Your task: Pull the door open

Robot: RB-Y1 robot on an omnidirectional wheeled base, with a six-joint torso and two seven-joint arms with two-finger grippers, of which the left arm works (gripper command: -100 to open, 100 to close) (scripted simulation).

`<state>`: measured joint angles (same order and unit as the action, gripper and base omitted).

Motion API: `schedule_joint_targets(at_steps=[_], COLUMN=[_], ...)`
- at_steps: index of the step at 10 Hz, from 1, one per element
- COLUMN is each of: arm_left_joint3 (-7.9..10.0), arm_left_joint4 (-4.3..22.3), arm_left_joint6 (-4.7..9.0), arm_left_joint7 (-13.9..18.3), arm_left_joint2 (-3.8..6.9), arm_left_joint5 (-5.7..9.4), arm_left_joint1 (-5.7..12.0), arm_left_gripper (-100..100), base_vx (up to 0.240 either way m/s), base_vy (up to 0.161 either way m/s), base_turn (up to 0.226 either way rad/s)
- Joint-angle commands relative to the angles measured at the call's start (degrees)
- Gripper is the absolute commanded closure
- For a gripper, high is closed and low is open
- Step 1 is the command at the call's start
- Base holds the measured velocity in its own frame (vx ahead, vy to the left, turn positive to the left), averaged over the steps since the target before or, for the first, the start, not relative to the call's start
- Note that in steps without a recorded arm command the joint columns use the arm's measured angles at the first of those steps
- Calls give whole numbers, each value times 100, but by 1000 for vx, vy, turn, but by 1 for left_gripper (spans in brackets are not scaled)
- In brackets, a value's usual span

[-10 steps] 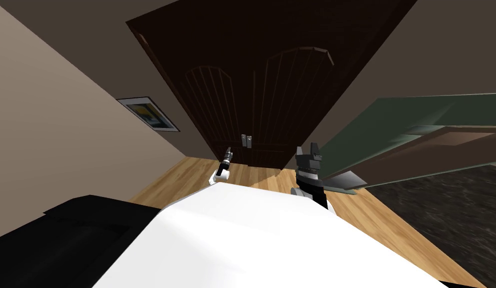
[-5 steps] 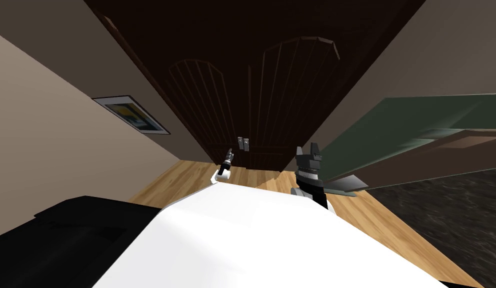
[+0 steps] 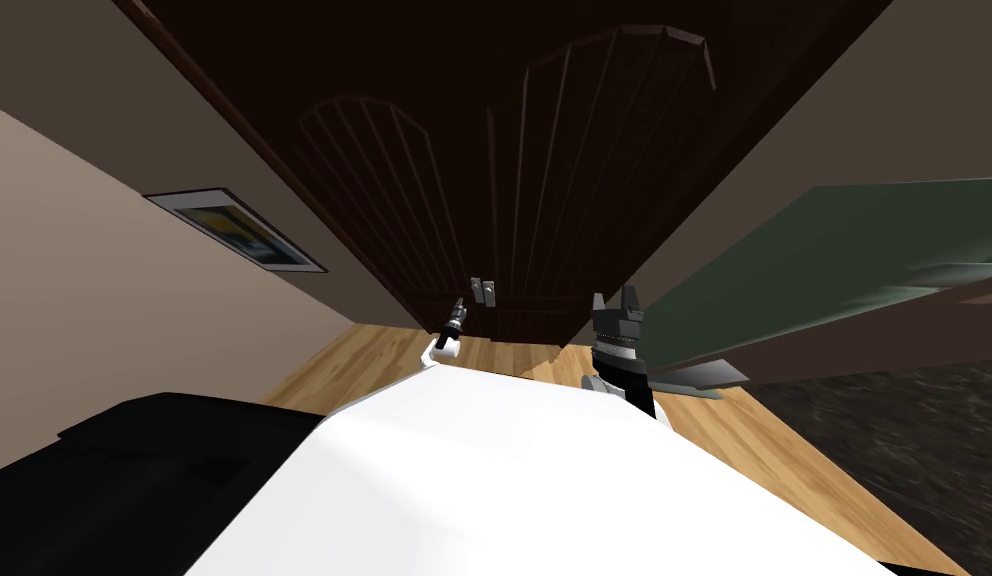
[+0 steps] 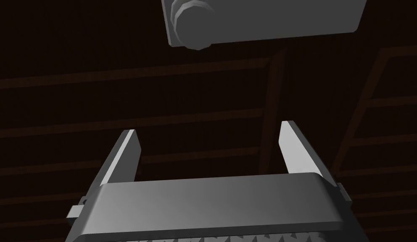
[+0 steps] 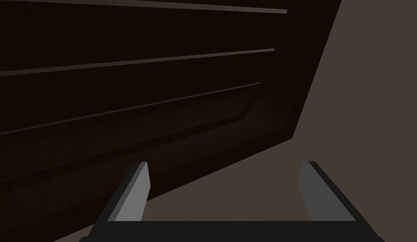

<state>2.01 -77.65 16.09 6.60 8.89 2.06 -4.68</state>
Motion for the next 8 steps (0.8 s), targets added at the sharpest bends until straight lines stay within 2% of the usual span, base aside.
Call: schedule_joint_targets(at_steps=[1,5,8], arm_left_joint3=[163,596,875], arm_left_joint4=[104,373,584], arm_left_joint6=[33,63,106], arm_left_joint7=[37,138,235], arm_left_joint2=[143,514,777], arm_left_joint5=[45,172,274], arm_left_joint1=[-100,-221,-235], arm_left_gripper=[-100,-100,-100], base_vx=[-79,-39,72], base_vy=[44,2,-18], base_turn=[75,14,-40])
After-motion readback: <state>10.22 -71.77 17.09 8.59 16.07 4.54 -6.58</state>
